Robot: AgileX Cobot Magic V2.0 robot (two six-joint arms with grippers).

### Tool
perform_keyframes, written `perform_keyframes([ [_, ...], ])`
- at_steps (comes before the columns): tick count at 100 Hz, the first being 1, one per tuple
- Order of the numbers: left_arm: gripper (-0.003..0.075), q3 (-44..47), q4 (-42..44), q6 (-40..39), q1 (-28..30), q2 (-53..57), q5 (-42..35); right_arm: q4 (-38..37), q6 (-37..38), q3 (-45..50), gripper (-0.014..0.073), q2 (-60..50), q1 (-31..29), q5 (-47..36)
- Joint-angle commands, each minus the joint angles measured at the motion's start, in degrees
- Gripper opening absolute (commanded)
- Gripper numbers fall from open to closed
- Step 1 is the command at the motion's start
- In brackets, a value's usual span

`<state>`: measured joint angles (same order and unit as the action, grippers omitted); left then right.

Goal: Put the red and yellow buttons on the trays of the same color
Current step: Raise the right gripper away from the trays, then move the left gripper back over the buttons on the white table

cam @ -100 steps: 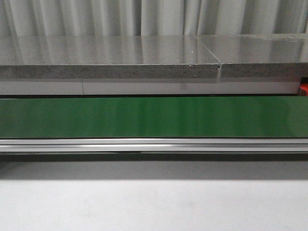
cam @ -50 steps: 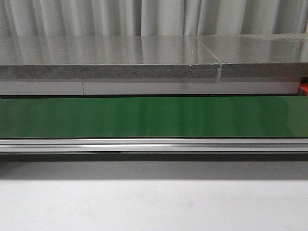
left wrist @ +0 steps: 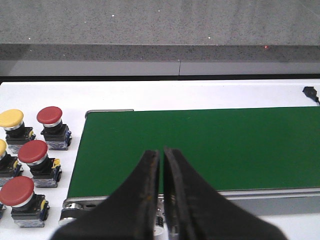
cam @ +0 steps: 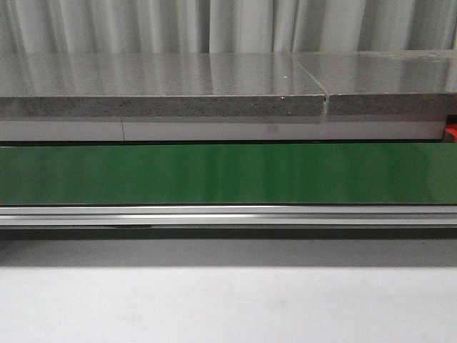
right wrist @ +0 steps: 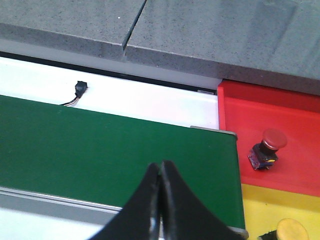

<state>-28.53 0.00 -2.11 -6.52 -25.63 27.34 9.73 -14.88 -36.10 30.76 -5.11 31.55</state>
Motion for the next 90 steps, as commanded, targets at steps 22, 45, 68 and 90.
perform_keyframes([
  [22,0.0681,-1.5,0.0,-0.2,-0.3,-0.2,-5.4,0.1,-0.7,-1.3,-0.0068,0.1,0.1,-4.0],
  [45,0.0648,-1.8,0.0,-2.1,-0.2,-0.2,-5.6,0.1,-0.7,-1.3,-0.0068,0.1,0.1,-4.0],
  [68,0.0644,-8.4,10.4,-19.6,7.2,-6.7,-0.3,0.1,-0.7,-1.3,-0.0068,0.1,0.1,-4.0],
  [90,0.0642,-14.9,10.0,-22.6,17.1,-18.7,3.1,0.1,-0.7,-1.3,-0.0068,0.1,0.1,-4.0],
])
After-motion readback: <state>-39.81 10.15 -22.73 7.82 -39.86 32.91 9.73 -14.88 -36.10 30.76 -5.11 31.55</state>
